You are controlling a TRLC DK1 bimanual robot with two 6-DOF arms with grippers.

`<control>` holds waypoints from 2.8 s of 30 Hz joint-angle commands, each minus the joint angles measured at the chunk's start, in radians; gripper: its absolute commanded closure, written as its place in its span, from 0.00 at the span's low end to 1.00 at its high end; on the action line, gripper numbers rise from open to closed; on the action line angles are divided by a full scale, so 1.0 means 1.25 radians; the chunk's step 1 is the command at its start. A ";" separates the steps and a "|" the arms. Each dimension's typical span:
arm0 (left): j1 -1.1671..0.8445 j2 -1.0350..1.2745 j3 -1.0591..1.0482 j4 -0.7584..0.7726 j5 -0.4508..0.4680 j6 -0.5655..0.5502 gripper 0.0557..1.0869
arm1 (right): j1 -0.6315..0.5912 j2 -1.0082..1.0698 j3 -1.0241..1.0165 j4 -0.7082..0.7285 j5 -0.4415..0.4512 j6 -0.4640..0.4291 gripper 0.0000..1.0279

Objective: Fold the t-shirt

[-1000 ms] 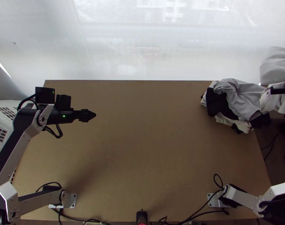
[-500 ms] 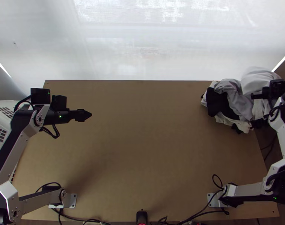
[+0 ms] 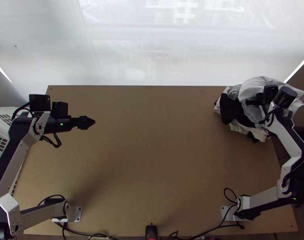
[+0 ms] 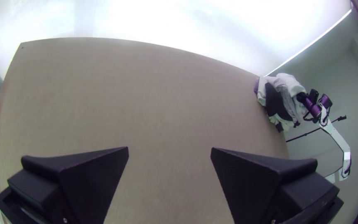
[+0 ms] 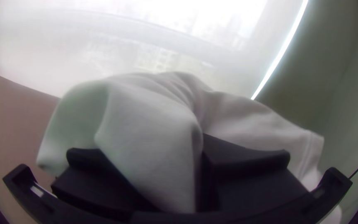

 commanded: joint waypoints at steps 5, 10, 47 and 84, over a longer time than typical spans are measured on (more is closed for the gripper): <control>-0.005 0.006 0.000 0.003 -0.003 -0.002 0.06 | -0.029 -0.059 -0.171 0.019 0.018 0.066 0.07; -0.018 0.020 0.005 0.009 -0.003 -0.007 0.06 | -0.034 -0.158 -0.176 0.008 0.016 0.092 0.05; -0.034 -0.033 -0.095 0.030 -0.042 0.016 0.06 | 0.009 0.121 -0.089 0.089 0.079 0.194 0.05; -0.004 -0.625 -0.336 0.024 -0.334 0.096 0.05 | 0.433 -0.565 -0.265 -0.192 0.077 0.183 0.05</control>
